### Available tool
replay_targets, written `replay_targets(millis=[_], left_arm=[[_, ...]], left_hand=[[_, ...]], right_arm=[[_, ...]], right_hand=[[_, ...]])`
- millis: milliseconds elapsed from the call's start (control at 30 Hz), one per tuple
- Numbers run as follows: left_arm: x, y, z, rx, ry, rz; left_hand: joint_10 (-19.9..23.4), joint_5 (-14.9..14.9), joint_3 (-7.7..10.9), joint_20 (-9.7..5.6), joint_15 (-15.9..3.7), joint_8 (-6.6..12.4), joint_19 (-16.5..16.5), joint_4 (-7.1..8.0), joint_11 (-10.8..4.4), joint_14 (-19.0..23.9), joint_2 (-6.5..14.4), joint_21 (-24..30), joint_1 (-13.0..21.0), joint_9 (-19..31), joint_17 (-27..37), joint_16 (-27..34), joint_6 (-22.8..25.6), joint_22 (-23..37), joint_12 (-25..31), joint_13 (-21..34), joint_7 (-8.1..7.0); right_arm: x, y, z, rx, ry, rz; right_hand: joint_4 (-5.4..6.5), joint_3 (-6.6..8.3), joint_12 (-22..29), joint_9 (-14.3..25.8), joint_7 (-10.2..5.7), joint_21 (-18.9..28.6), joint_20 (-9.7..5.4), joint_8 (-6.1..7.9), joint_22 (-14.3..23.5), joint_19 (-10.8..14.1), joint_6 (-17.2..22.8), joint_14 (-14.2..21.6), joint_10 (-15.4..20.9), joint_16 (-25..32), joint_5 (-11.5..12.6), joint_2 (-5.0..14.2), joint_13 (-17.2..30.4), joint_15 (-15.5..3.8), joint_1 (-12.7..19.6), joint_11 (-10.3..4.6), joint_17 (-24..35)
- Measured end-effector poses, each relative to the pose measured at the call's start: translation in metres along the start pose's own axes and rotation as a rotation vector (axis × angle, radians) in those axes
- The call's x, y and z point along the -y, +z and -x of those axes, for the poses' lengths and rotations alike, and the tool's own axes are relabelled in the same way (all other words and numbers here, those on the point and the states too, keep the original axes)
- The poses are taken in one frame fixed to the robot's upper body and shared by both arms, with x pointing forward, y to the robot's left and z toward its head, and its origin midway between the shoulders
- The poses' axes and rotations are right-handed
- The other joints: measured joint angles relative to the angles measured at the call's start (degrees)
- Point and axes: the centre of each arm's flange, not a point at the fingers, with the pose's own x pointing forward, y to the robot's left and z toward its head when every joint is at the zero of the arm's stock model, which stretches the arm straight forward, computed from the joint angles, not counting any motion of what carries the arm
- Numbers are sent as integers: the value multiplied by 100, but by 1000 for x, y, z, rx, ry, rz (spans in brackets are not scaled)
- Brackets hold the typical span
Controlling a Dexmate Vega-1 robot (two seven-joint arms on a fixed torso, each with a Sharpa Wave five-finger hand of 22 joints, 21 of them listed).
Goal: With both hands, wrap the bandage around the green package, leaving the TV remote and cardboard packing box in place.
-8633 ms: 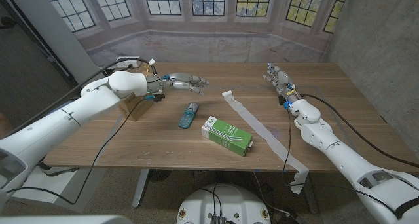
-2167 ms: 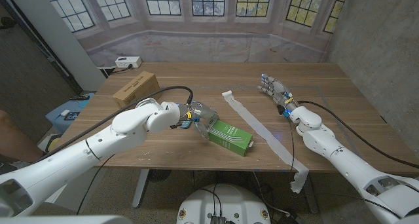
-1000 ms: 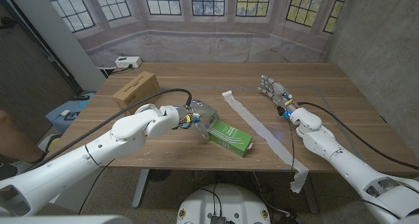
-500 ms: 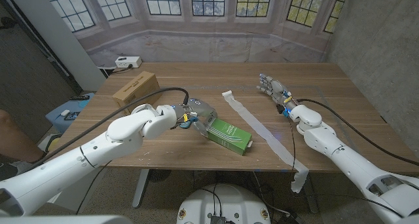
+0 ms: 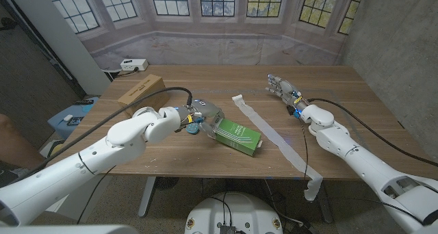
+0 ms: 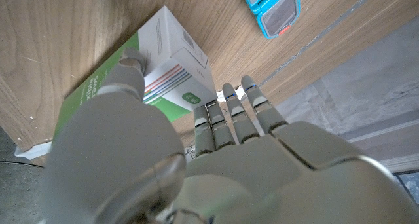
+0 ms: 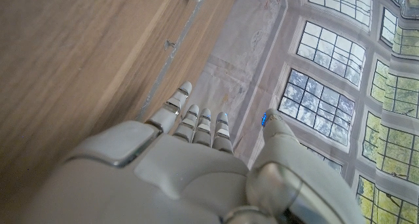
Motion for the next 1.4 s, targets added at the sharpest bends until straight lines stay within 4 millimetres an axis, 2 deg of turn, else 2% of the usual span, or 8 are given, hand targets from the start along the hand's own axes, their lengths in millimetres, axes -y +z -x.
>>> replay_targets(millis=[533,800,1233,1400], left_arm=[[-2,-14,5,-46,27,50],[-5,-19,9,-67,42,66],[-8,-23,13,-91,61,87],[-10,-25,17,-100,66,93]], left_hand=[[1,29,-7,0,20,56,0,-8,-1,41,22,0,-22,18,29,0,0,0,43,26,0],[63,29,-23,-22,-41,79,-22,-24,-62,103,22,0,-22,38,56,0,0,0,43,53,0],[112,28,-23,-21,-82,109,-22,-24,-50,144,21,0,-21,40,82,0,1,-1,89,93,0],[123,27,-30,-21,-82,109,-22,-32,-60,143,20,0,-20,39,102,0,1,-1,89,106,0]], right_arm=[[-8,18,-20,-27,64,93],[-15,31,-32,-37,108,177],[-29,50,-45,-34,168,293],[-36,55,-50,-51,198,386]], right_hand=[[0,0,0,0,0,0,0,0,0,0,0,0,0,0,0,0,0,0,0,0,0],[-25,-25,0,0,0,0,0,0,0,0,0,0,0,0,0,0,0,0,0,0,0],[-48,0,8,0,0,0,-31,0,0,32,0,32,31,0,0,8,0,31,54,31,0],[-89,-8,75,0,6,0,-11,42,0,135,139,199,243,40,0,-45,0,7,107,15,-13]])
